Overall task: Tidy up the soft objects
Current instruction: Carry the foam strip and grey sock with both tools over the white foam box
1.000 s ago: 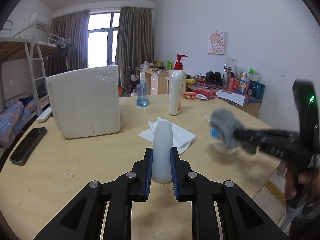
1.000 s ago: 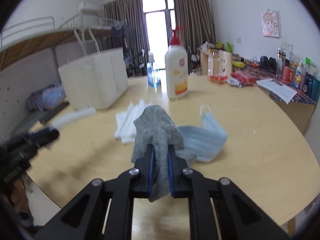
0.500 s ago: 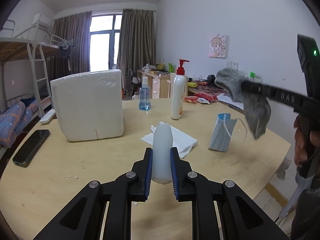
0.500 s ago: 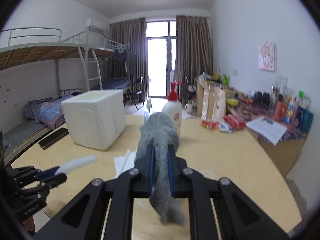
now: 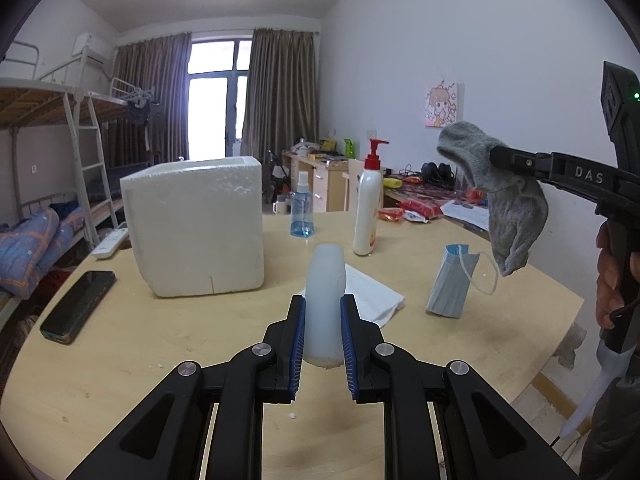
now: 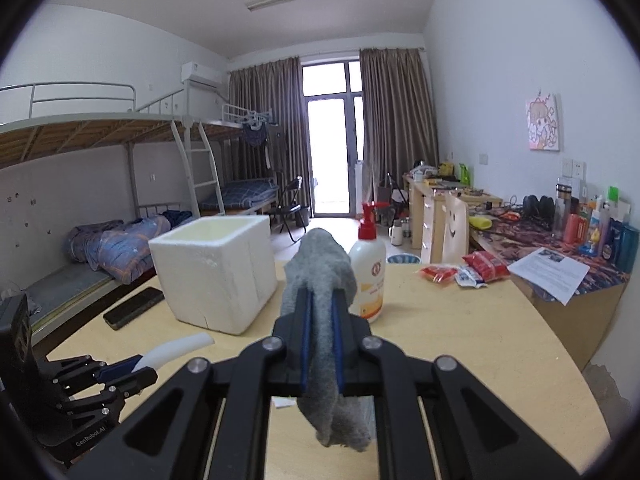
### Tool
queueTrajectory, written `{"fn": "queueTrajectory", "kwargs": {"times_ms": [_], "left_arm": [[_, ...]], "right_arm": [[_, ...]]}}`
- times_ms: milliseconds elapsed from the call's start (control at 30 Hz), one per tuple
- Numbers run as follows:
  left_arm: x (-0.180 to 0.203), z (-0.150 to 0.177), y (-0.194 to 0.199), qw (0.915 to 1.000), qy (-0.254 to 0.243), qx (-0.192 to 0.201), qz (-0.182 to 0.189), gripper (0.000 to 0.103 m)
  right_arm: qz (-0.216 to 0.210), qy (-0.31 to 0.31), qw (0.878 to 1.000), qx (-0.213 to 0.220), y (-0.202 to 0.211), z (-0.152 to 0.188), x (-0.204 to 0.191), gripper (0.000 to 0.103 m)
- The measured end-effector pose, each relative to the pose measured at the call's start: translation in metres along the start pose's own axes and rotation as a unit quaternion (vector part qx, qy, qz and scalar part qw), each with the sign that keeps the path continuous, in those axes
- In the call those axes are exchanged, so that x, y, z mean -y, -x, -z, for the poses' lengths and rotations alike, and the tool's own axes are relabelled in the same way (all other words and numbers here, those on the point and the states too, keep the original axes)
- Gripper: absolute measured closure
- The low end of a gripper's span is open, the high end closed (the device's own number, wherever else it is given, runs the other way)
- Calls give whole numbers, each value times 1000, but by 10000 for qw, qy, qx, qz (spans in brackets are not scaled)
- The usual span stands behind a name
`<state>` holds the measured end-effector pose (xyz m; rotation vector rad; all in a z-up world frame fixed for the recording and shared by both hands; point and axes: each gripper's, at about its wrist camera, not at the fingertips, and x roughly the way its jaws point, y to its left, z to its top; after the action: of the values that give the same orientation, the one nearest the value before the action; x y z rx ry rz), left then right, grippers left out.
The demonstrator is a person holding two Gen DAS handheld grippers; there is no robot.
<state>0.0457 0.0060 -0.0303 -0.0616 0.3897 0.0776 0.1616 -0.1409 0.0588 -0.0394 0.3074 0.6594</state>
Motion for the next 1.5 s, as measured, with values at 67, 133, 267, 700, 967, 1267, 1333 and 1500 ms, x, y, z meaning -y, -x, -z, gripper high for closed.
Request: {"fn": "queueTrajectory", "kwargs": {"times_ms": [67,133,267,700,967,1267,1333,1500], "left_arm": [[-3,-2,2,10000,-12,48,-39,84],[-6,-5,5,9999,-6,93,-74,84],[-12,-8,11,9997,-43,173,-155,84],[-41,-16,36,9965,-9,459,-699,84],[-57,-16,49,9930,43,553,-1042,84],[-74,-17,55,9896,200,592,-1293,84],[-76,-15,56,9892,247,603,-1312,84],[-80,-14,56,9893,253,604,-1306,84]], "right_arm": [[-71,3,10000,59,4,-2,-4,91],[-86,0,9999,65,4,-2,-8,91],[-205,5,9998,22,-1,3,-17,91],[-937,-64,9955,-153,-31,15,-53,91],[-1330,-88,9904,-368,-49,27,-74,91],[-1723,19,9834,-559,-53,30,-100,91],[-1792,29,9820,-594,-54,30,-104,91],[-1874,77,9802,-629,-56,29,-113,91]]}}
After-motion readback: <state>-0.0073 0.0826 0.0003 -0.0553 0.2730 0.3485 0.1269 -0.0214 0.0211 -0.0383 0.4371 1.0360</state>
